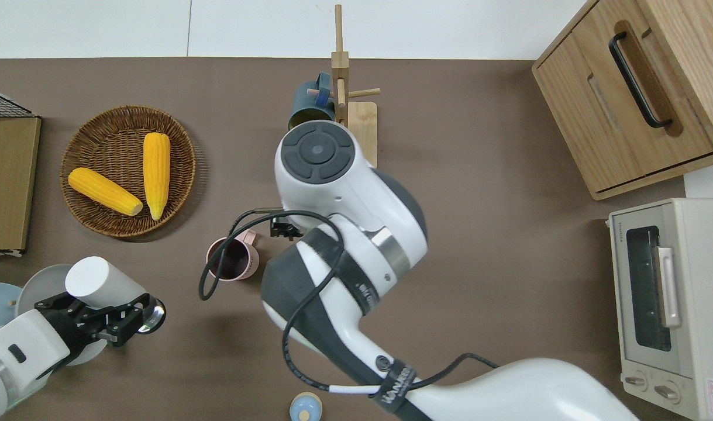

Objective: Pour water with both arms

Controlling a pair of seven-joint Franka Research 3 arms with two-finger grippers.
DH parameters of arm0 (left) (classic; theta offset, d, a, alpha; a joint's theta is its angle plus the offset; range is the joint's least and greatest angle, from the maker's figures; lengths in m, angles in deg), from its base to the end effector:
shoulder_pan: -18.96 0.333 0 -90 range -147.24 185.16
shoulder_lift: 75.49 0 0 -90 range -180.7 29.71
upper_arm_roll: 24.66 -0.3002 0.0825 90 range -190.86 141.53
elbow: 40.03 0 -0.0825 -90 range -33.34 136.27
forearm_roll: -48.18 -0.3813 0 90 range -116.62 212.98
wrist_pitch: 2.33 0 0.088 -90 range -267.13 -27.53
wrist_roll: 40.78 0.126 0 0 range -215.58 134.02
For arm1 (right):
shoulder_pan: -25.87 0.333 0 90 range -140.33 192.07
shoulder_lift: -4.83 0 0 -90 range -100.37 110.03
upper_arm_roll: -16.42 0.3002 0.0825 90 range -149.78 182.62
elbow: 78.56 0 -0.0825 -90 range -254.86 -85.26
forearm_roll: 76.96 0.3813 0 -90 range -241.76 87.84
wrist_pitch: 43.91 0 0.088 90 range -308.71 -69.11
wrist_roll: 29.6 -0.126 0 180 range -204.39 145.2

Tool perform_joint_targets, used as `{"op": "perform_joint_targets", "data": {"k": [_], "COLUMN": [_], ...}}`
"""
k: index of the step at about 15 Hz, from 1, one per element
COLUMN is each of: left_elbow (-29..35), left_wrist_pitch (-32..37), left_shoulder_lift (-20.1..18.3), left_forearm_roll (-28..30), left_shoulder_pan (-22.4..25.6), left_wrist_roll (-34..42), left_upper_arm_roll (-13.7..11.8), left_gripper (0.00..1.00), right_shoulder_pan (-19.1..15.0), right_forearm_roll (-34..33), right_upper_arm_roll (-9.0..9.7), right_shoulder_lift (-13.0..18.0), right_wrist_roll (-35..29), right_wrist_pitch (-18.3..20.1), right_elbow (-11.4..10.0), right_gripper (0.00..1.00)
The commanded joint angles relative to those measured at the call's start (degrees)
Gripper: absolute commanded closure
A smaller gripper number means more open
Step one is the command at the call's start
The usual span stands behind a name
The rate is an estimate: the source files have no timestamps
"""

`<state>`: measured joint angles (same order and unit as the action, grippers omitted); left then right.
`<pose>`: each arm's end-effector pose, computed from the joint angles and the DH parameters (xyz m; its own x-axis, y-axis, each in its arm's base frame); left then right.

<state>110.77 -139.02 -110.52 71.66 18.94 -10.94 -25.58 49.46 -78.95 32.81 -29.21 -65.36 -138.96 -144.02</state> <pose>0.4026 -0.0027 0.4501 0.8762 -0.1896 0.4430 -0.2894 -0.9421 0.1692 0.5709 0.4094 0.4331 0.9921 0.0391 -0.1190 0.0313 -0.9973 -0.0670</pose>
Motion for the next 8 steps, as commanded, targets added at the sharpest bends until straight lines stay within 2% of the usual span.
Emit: {"op": "perform_joint_targets", "data": {"k": [1,3,6,8], "left_elbow": [-0.24,-0.24,-0.24,-0.24], "left_wrist_pitch": [-3.15,-3.50,-4.20,-4.38], "left_shoulder_lift": [1.36,2.06,2.94,3.55], "left_forearm_roll": [2.53,2.80,4.55,4.91], "left_shoulder_pan": [-1.65,-1.74,-1.74,-1.74], "left_wrist_roll": [-0.31,-0.40,-0.31,-0.31], "left_upper_arm_roll": [1.70,2.23,3.81,4.51], "left_gripper": [1.00,1.00,1.00,1.00], "right_shoulder_pan": [-8.80,-12.84,-17.51,-19.01], "right_forearm_roll": [-0.56,-0.73,-3.01,-5.38], "right_upper_arm_roll": [-1.44,-2.32,-4.60,-5.75], "right_shoulder_lift": [6.87,8.89,11.88,13.46], "right_wrist_roll": [21.82,30.71,40.82,44.01], "right_wrist_pitch": [7.58,9.52,9.45,9.01], "right_elbow": [-1.16,-1.86,-3.70,-4.32], "right_gripper": [0.017,0.015,0.015,0.015]}}
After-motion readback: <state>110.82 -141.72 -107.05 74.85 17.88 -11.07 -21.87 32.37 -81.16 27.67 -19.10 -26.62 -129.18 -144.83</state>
